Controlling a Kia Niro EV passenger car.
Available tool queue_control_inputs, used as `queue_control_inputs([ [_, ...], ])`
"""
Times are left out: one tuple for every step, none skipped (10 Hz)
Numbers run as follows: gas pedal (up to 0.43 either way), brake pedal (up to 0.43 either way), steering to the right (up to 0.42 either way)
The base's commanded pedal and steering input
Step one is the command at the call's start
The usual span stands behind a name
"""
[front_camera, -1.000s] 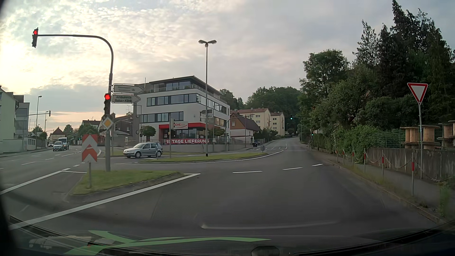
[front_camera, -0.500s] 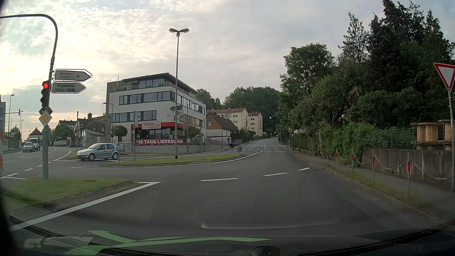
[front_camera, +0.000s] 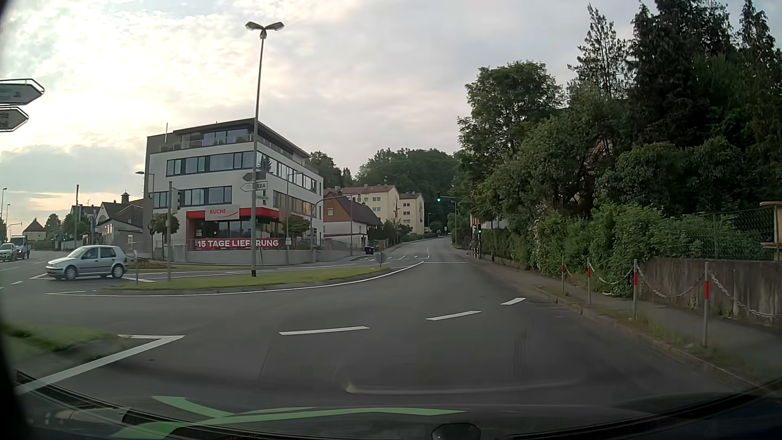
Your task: Follow the waypoints while adhering to traffic rules and regulations
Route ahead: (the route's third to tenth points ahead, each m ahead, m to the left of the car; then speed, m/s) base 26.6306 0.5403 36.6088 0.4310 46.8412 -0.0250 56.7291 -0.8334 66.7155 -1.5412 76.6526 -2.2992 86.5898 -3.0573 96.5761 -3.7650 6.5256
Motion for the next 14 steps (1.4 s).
queue_control_inputs([
  [0.157, 0.000, 0.055],
  [0.157, 0.000, 0.048],
  [0.157, 0.000, 0.040],
  [0.157, 0.000, 0.029],
  [0.157, 0.000, 0.018],
  [0.157, 0.000, 0.013],
  [0.157, 0.000, 0.010],
  [0.157, 0.000, 0.010],
  [0.157, 0.000, 0.010],
  [0.157, 0.000, 0.010],
  [0.157, 0.000, 0.010],
  [0.157, 0.000, 0.009],
  [0.157, 0.000, 0.008],
  [0.157, 0.000, 0.006],
])
